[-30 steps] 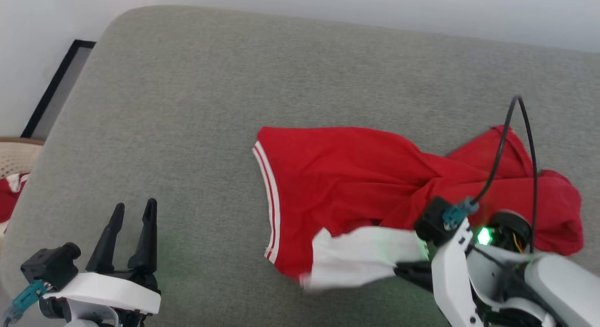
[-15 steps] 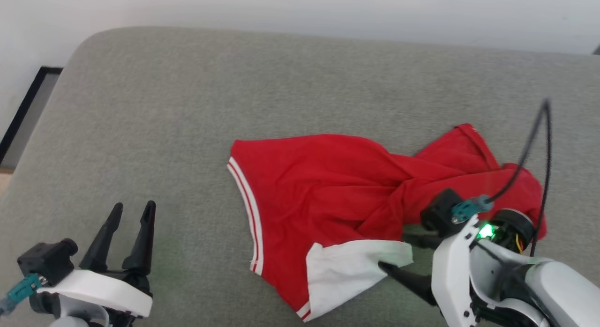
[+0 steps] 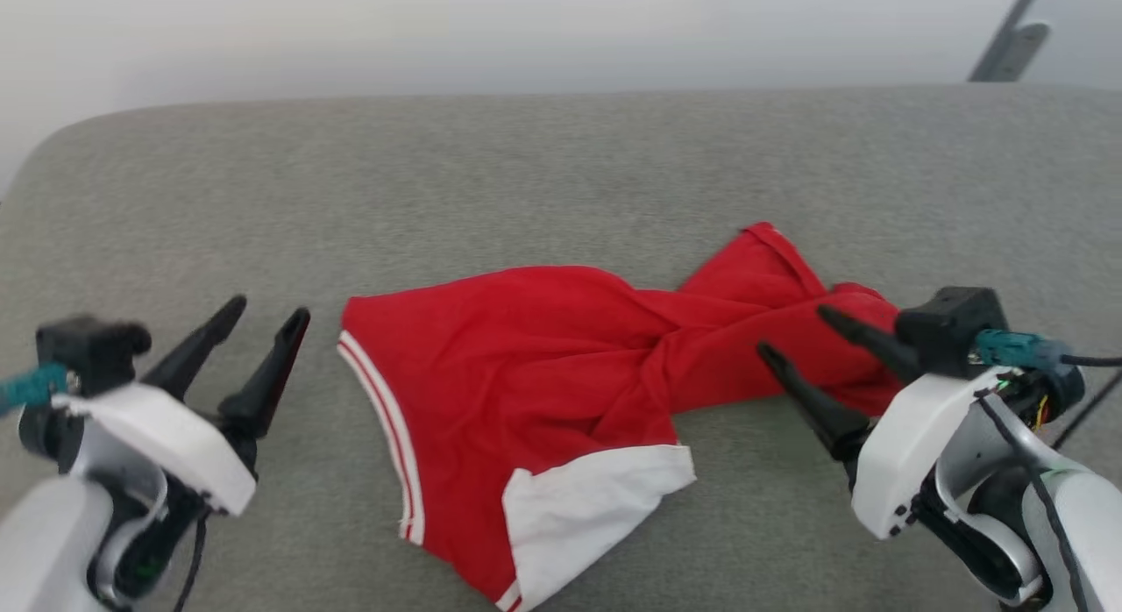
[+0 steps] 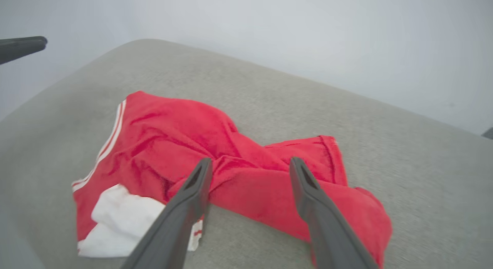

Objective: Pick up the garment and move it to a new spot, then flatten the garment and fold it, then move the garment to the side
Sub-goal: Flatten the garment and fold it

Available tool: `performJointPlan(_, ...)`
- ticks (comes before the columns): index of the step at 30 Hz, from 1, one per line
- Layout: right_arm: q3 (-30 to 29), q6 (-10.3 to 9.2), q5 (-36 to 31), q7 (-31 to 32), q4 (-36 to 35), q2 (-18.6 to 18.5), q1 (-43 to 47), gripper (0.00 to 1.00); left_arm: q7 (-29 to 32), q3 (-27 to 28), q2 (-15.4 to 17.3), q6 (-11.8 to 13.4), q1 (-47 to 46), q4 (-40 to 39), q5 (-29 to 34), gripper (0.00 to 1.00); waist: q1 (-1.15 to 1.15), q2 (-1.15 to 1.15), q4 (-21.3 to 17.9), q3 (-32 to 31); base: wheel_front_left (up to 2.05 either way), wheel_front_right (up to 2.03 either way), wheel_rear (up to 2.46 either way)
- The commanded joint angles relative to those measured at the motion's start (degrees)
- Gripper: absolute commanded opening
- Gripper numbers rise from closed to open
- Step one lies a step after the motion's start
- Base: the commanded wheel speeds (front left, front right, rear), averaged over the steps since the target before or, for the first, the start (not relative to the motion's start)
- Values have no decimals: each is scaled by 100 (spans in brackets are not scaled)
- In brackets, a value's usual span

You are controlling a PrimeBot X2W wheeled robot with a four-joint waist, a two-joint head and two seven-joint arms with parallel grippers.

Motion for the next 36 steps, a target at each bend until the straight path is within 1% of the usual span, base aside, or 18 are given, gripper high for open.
performJointPlan(1, -131, -1, -165, -209, 77, 124, 55, 100, 187, -146, 113, -17, -262, -66, -137, 100, 0, 0, -206, 34, 0, 0, 0)
performJointPlan(4, -360, -1, -498, -547, 208, 269, 11, 100, 519, -452, 375, -16, -639, -77, -298, 100, 0, 0, -393, 78, 0, 0, 0)
performJointPlan(5, -508, -2, -688, -828, 275, 398, -40, 100, 744, -673, 501, -17, -899, -59, -348, 100, 0, 0, -509, 111, 0, 0, 0)
performJointPlan(6, -583, -1, -790, -968, 324, 447, -60, 100, 859, -792, 559, -17, -1036, -37, -410, 100, 0, 0, -563, 131, 0, 0, 0)
performJointPlan(10, -872, -2, -1145, -1479, 531, 678, -106, 100, 1354, -1260, 759, -16, -1598, 134, -598, 100, 0, 0, -746, 242, 0, 0, 0)
performJointPlan(15, -1201, -2, -1487, -1940, 817, 996, -110, 100, 2154, -1890, 916, -16, -2296, 536, -799, 100, 0, 0, -968, 441, 0, 0, 0)
performJointPlan(16, -1201, -2, -1487, -1940, 817, 996, -110, 100, 2154, -1890, 916, -16, -2296, 536, -799, 100, 0, 0, -968, 441, 0, 0, 0)
performJointPlan(19, -1344, -2, -1650, -2224, 942, 1181, -150, 100, 2644, -2238, 944, -17, -2661, 827, -876, 100, 0, 0, -1103, 575, 0, 0, 0)
performJointPlan(23, -1502, -2, -1709, -2526, 1086, 1430, -123, 100, 3205, -2667, 990, -16, -3031, 1237, -878, 100, 0, 0, -1249, 712, 0, 0, 0)
performJointPlan(28, -1573, -2, -1715, -2703, 1181, 1581, -78, 100, 3771, -3093, 1005, -16, -3344, 1734, -862, 100, 0, 0, -1388, 863, 0, 0, 0)
performJointPlan(32, -1643, -2, -1706, -2768, 1208, 1634, -83, 100, 4060, -3423, 932, -17, -3449, 2007, -884, 100, 0, 0, -1453, 973, 0, 0, 0)
performJointPlan(36, -1657, -2, -1741, -2794, 1201, 1657, -132, 100, 4202, -3779, 824, 2, -3503, 2191, -839, 100, 0, 0, -1479, 1045, 0, 0, 0)
